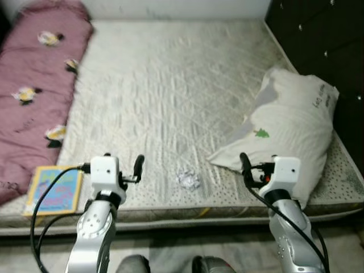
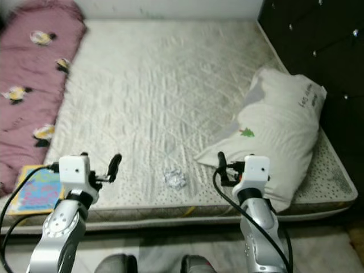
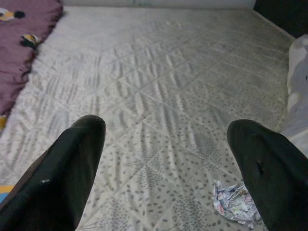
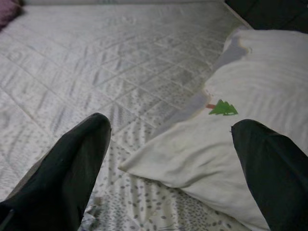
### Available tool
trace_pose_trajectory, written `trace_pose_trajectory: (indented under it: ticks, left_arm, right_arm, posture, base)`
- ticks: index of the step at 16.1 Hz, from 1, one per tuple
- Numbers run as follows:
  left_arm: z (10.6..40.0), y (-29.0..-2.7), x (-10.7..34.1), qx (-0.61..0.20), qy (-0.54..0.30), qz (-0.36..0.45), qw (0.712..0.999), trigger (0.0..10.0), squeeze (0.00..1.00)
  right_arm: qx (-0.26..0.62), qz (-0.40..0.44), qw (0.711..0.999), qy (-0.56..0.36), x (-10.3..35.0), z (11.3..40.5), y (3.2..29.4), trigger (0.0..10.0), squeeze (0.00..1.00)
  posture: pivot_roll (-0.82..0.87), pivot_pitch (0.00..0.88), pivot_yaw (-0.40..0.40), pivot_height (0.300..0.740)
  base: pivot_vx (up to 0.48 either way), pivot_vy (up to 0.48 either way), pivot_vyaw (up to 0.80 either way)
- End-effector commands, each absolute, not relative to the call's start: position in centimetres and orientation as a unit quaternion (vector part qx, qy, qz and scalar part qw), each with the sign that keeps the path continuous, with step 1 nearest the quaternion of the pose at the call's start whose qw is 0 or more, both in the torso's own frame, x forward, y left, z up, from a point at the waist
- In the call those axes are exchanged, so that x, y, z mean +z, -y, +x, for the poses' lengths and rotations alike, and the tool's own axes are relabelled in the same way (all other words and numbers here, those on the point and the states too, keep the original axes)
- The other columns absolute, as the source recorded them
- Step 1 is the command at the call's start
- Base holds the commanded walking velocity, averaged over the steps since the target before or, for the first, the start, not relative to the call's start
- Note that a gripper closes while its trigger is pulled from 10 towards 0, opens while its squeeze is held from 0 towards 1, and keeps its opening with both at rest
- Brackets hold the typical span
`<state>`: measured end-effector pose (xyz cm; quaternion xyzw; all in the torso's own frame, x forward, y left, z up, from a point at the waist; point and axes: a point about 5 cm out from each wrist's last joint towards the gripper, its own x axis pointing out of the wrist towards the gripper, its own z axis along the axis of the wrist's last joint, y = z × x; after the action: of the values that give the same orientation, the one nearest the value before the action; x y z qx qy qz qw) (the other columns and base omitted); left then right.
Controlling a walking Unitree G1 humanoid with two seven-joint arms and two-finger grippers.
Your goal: Clean up the room
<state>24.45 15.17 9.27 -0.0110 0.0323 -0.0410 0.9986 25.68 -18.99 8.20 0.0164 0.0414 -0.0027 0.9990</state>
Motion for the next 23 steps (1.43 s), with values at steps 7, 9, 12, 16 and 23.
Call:
trace_pose_trajectory:
  ticks: [7,9,12,16,23]
  left_arm:
    - [23.8,-16.0,9.1,-0.012,-0.041,0.015,0.999,10.0,0.00]
    - [23.6,-16.0,9.1,-0.009,-0.041,0.015,0.999,10.0,0.00]
    - [23.3,-16.0,9.1,-0.012,-0.045,0.016,0.999,10.0,0.00]
    - [23.0,-16.4,9.1,-0.006,-0.047,0.024,0.999,10.0,0.00]
    - [23.0,-16.5,9.3,0.008,-0.042,0.031,0.999,10.0,0.00]
  right_arm:
    - [-0.006,0.027,0.999,-0.045,8.0,25.3,19.1,10.0,0.00]
    - [-0.005,0.028,0.999,-0.046,8.0,25.2,19.1,10.0,0.00]
    - [-0.004,0.029,0.998,-0.047,8.0,25.1,19.1,10.0,0.00]
    - [-0.004,0.032,0.998,-0.048,8.0,24.9,19.1,10.0,0.00]
    - [0.003,0.035,0.998,-0.046,8.1,24.7,19.0,10.0,0.00]
  posture:
    - [0.01,0.189,0.011,0.740]
    - [0.01,0.195,0.010,0.736]
    - [0.01,0.201,0.011,0.707]
    - [0.01,0.204,0.010,0.662]
    - [0.01,0.207,0.011,0.633]
  base:
    - [0.000,0.000,0.00]
    - [0.000,0.000,0.00]
    - [0.000,0.000,0.00]
    - [0.000,0.000,0.00]
    - [0.000,0.000,0.00]
